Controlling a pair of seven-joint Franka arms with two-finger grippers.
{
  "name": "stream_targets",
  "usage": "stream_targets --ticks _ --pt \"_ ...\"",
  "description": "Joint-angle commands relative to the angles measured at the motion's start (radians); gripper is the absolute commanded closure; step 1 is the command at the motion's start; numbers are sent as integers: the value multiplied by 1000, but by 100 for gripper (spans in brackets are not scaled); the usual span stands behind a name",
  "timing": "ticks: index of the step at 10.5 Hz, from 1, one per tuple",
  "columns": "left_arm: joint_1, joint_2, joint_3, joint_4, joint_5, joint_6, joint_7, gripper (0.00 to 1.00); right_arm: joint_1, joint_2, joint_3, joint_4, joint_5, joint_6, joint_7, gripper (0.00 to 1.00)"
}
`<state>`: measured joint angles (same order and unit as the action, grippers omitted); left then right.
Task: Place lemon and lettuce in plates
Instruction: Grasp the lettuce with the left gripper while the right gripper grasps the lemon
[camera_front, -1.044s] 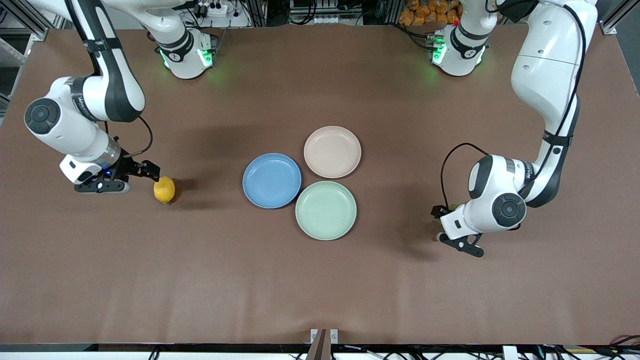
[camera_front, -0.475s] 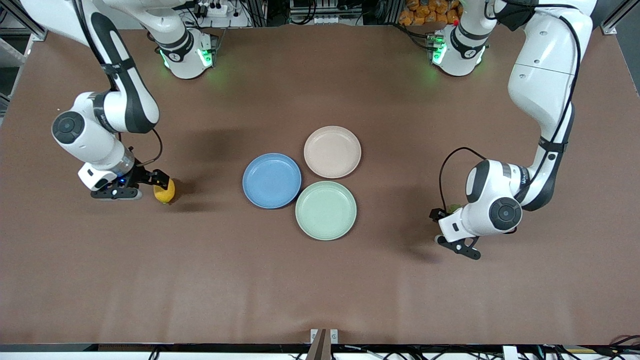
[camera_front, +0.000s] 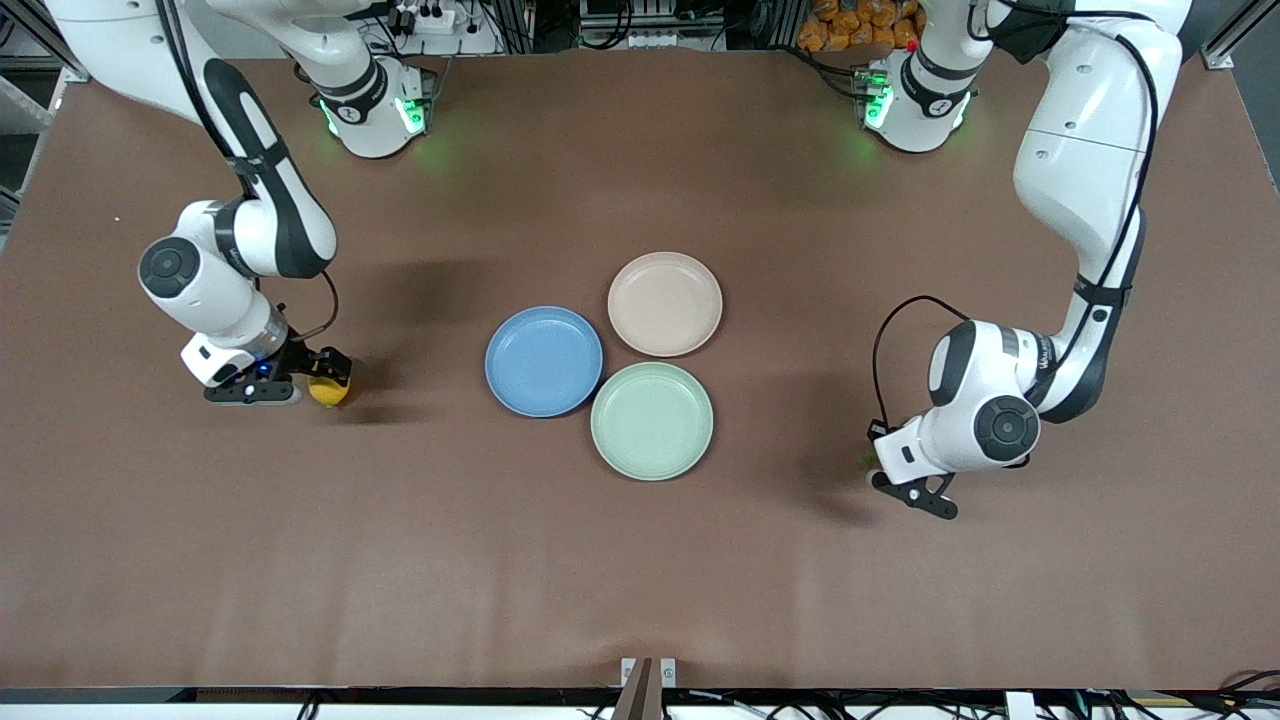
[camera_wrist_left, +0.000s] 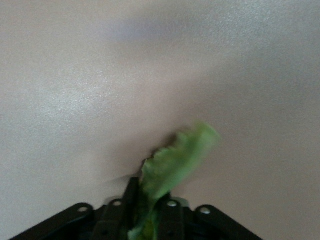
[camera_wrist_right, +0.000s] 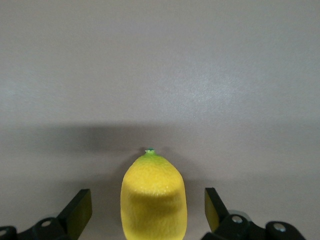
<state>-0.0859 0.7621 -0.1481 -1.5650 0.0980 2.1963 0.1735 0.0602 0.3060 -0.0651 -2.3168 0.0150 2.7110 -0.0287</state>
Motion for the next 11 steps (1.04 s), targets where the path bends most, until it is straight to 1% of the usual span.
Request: stream_targets --ticks 1,4,7,8,9,10,11 --pt "-3 0 1 16 22 0 -5 100 0 45 4 -15 5 65 -10 0" --pt "-6 -10 -2 13 23 -1 -49 100 6 76 4 -15 5 93 -8 0" --pt "-18 -47 -11 6 25 -7 -111 100 7 100 4 -15 5 119 -5 0" --pt "-12 -59 -25 2 13 -9 -127 100 7 102 2 -15 5 119 -5 0" --pt "-11 -78 -42 -15 9 -9 -156 100 9 108 2 -15 3 119 -5 2" --pt "-11 -114 -59 -51 9 -9 -201 100 9 113 2 -15 3 119 -5 3" --pt "-11 -150 -74 -87 9 -9 -219 100 9 114 2 -13 3 119 -5 8"
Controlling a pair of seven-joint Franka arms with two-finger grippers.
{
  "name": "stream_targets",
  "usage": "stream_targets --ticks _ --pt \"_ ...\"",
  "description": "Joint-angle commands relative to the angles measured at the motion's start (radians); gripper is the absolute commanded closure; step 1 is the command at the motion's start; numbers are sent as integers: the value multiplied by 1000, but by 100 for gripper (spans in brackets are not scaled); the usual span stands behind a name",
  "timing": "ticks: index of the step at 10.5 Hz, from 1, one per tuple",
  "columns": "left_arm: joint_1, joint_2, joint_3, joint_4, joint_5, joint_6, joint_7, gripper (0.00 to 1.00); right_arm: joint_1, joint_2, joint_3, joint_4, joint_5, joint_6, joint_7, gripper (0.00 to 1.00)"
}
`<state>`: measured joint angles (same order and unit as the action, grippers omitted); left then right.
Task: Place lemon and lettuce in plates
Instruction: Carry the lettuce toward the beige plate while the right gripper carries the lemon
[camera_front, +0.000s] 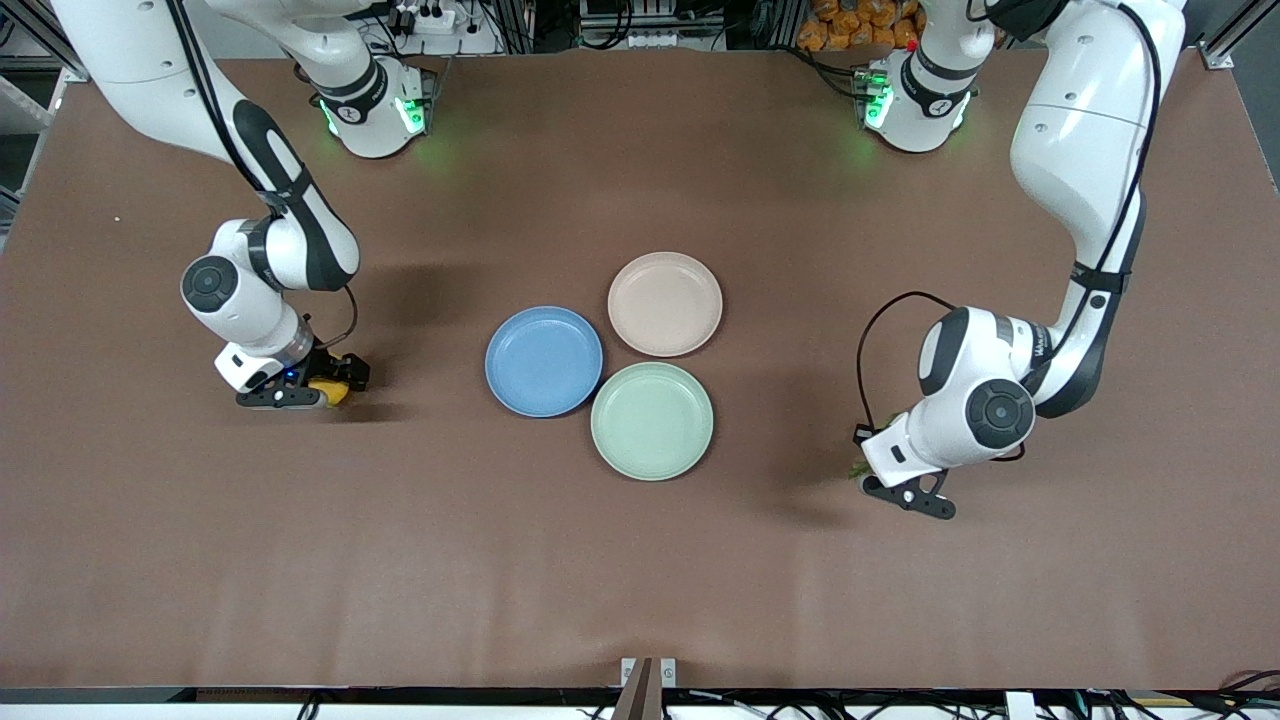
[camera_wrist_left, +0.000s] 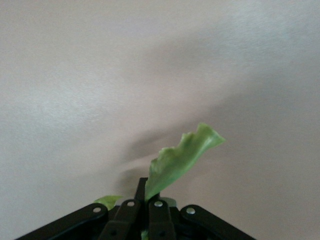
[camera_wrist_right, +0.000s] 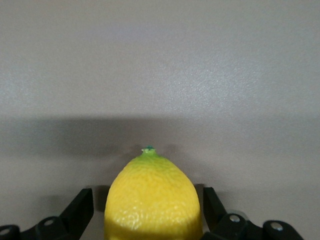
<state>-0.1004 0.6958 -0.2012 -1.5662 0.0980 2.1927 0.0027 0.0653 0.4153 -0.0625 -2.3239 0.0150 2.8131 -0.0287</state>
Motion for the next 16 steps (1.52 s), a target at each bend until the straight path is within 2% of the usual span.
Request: stream_targets --ticks 1,2,3,4,5,8,11,16 --pt "5 -110 -39 -110 8 -5 -70 100 4 5 0 -6 3 17 -7 16" --pt "2 -119 -56 -115 8 -10 -104 100 4 5 0 -6 3 16 -7 34" --pt "1 -119 -79 -115 9 -11 -136 100 4 4 -2 -6 3 14 -8 47" --pt "1 -125 -102 -115 9 -40 -173 100 4 0 -2 -3 3 8 -11 57" --pt "-1 -133 -130 -114 9 -80 -229 100 2 -7 -2 0 2 2 -11 61" --pt "-24 -136 -213 -109 11 -85 -390 100 4 -32 0 17 2 -21 -7 64" --pt "-132 -131 -214 -104 11 -105 -539 100 11 -62 9 79 3 -182 3 65" --pt "-298 -114 -214 -104 11 -201 -772 100 27 -67 140 146 3 -207 189 65"
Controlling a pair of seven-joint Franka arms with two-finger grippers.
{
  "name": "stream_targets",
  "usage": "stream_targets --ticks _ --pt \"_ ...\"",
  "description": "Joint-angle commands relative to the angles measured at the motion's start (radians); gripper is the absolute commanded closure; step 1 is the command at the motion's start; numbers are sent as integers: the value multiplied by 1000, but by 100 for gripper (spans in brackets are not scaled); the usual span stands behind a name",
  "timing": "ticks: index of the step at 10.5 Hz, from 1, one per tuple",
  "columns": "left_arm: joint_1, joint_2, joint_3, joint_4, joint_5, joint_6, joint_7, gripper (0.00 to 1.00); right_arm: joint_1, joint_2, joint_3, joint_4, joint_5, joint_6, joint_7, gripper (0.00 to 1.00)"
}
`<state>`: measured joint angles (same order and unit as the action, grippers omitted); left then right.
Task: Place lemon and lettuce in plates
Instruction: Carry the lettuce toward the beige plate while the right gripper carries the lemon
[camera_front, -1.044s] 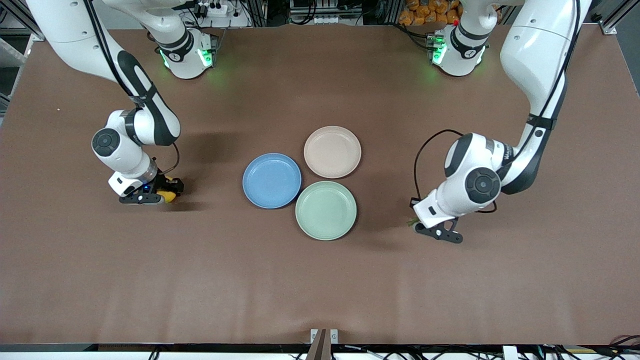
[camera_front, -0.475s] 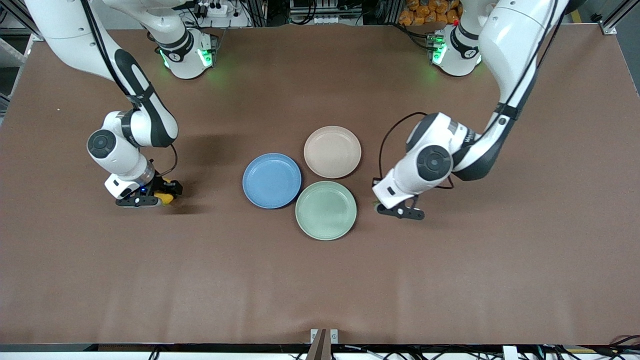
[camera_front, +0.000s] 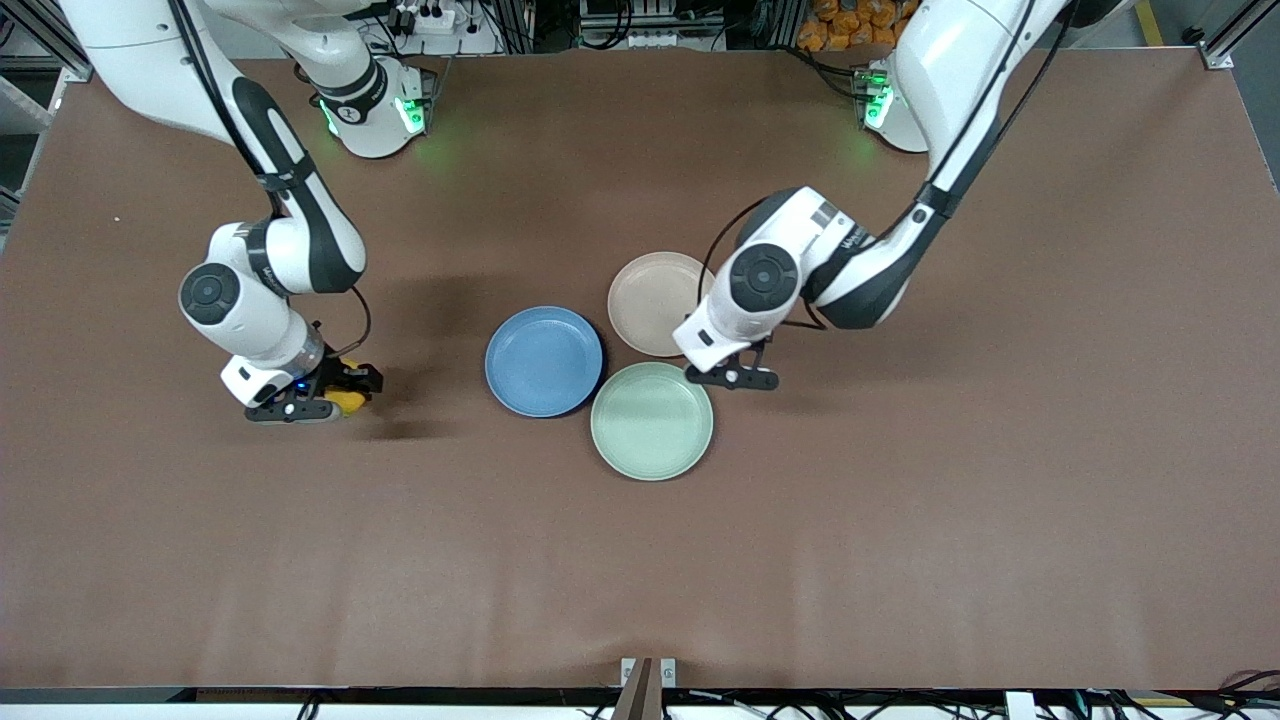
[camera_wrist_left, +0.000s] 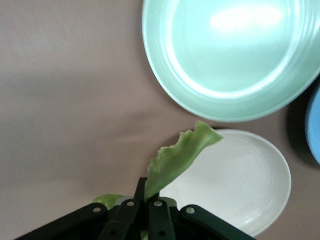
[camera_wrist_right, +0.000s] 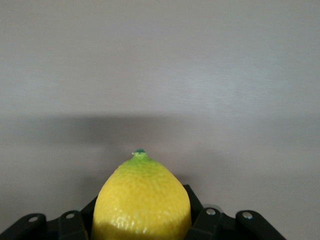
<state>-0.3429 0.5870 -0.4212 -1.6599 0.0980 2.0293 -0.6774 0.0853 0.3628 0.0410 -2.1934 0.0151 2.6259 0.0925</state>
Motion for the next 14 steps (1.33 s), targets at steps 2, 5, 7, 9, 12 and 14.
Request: stream_targets --ticks 2,5,7,9,12,14 --pt "-100 11 6 -11 9 -47 -158 100 42 -12 66 32 3 -20 154 65" --pt "-149 56 6 -3 9 -46 -200 100 82 -2 117 58 0 -33 309 65" --pt "-162 66 7 -3 14 -46 -198 100 119 17 137 78 -1 -55 398 65" --pt "-186 102 7 26 16 -43 -220 100 183 74 137 127 -10 -55 525 65" --pt "-206 128 16 54 20 -20 -240 100 229 142 146 190 -96 -55 676 64" --pt "-203 142 19 77 17 0 -270 38 257 174 148 216 -139 -55 729 64"
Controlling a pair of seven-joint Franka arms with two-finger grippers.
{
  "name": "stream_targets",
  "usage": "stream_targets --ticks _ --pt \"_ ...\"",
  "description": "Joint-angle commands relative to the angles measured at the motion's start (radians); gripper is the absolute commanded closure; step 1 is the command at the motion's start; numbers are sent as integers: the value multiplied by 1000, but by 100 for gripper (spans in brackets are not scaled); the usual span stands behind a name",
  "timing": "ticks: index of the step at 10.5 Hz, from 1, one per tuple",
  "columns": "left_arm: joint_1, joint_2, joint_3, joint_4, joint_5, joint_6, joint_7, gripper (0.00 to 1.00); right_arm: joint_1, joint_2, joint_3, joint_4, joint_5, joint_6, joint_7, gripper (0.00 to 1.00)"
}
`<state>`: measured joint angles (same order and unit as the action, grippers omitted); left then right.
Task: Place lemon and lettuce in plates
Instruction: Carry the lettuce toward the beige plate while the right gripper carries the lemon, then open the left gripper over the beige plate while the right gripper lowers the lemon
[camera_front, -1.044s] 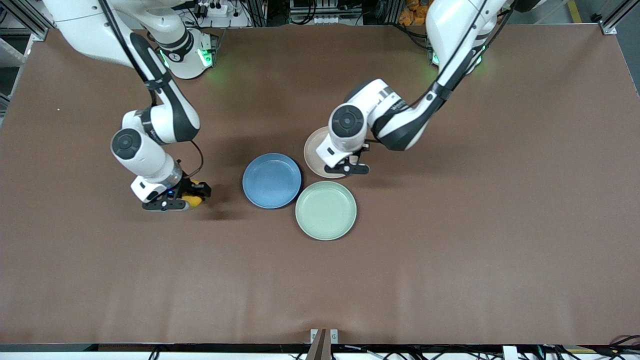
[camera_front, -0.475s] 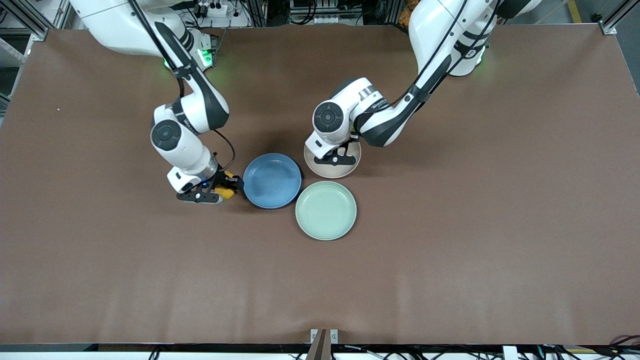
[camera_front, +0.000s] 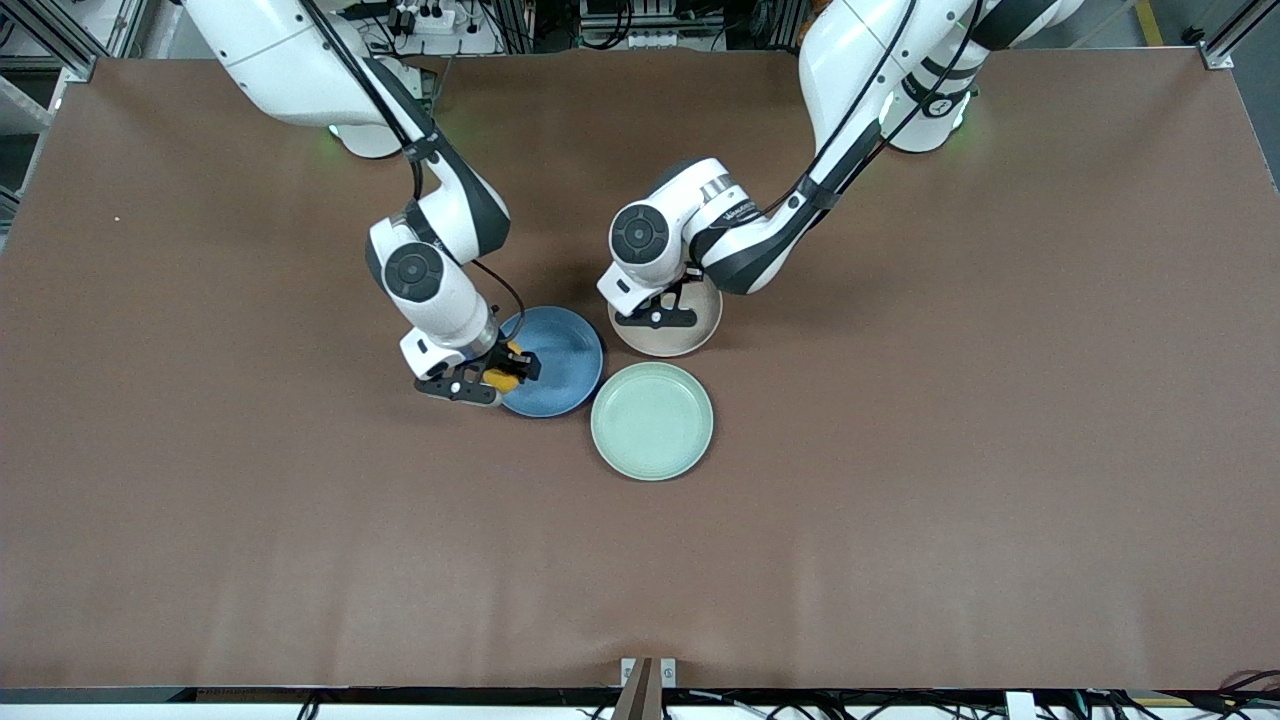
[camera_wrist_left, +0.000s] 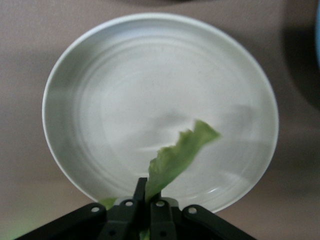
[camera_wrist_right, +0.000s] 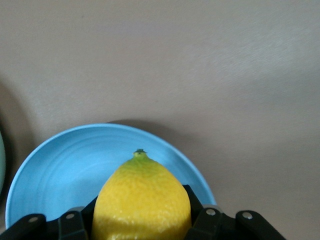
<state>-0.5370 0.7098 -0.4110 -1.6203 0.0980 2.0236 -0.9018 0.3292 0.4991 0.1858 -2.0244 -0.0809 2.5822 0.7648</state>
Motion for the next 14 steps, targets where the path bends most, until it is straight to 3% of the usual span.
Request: stream_targets --ticks 1,6,7,10,12,14 --pt "-15 23 18 37 32 10 -37 0 19 47 9 47 -65 -11 76 64" --pt "6 -3 27 59 45 9 -38 0 30 96 47 53 -232 -10 237 58" --pt "18 -19 38 59 48 9 -37 0 30 99 50 53 -246 -10 249 48" --pt "84 -41 58 63 49 9 17 0 28 99 50 61 -246 -11 269 1" --pt "139 -46 60 65 72 1 26 0 22 93 52 65 -244 -16 268 0" --pt "181 -59 60 65 98 -3 56 0 22 87 54 114 -244 -132 260 0"
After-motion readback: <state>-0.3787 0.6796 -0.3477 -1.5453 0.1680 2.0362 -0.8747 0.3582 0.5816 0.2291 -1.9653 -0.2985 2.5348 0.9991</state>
